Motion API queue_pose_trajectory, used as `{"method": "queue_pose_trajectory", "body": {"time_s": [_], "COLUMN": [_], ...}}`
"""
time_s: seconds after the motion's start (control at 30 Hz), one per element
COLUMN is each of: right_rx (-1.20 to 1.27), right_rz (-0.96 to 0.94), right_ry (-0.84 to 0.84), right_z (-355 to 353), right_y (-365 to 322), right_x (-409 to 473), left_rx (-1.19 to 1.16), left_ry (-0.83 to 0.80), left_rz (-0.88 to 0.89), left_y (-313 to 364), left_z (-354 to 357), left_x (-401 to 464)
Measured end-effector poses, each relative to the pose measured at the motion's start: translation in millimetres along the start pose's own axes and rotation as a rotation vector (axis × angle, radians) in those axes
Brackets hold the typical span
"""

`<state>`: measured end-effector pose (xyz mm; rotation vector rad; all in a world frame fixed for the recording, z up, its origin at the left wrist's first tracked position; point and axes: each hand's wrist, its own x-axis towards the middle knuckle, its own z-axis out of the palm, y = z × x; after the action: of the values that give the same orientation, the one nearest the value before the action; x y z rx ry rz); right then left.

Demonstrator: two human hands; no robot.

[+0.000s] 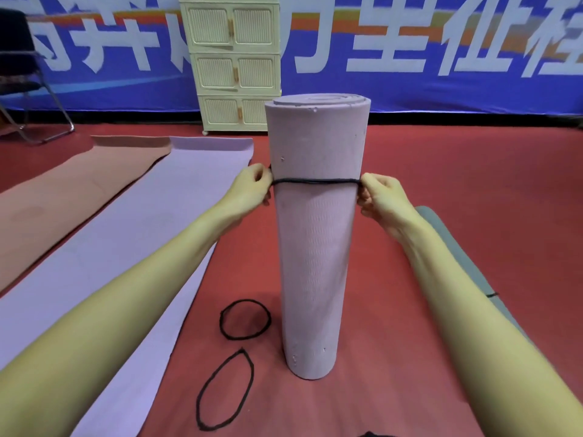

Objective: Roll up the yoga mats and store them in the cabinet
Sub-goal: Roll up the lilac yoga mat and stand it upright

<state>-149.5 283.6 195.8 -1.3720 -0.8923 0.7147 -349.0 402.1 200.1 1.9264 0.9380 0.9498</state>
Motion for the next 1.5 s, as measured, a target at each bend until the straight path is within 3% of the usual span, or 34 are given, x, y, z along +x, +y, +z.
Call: {"method": "queue_pose_trajectory", "body": {"time_s": [0.2, 0.8, 1.1, 1.2, 1.27, 1.33, 1.43, 1.5], "right_rx": [0.023, -0.268, -0.306, -0.419, -0.317, -0.166, -0.077, -0.173], "right_rz": [0.052, 0.158, 0.229, 0.169, 0.040, -0.096, -0.203, -0.237], "right_ry": [0.020, -0.018, -0.168, -0.035, 0.118, 0.153, -0.013, -0.174], "right_z": [-4.5, -25.1, -35.9, -37.7, -33.3, -26.5, -23.5, -27.4], "right_y": [37.3, 132.7, 84.1, 59.5, 33.0, 0.3, -39.6, -53.3], "right_x": [-9.5, -38.4, -31.2, -25.0, -23.1, -23.8, -26.5, -31.9], "left_rx": [0.033, 0.142, 0.002, -0.050, -0.146, -0.281, -0.269, -0.178], "left_ry": [-0.055, -0.215, -0.176, -0.125, -0.074, -0.059, -0.080, -0.108], "left_rz": [-0.025, -0.152, -0.272, -0.309, -0.333, -0.383, -0.425, -0.412], "left_y": [-35.9, -109.4, -72.9, -47.1, -22.2, 7.8, 53.8, 80.1], "left_z": [18.4, 59.8, 38.5, 26.8, 15.8, 2.8, -13.3, -22.5], "left_x": [-13.5, -49.7, -37.0, -23.1, -10.1, 2.0, 12.5, 12.1]}}
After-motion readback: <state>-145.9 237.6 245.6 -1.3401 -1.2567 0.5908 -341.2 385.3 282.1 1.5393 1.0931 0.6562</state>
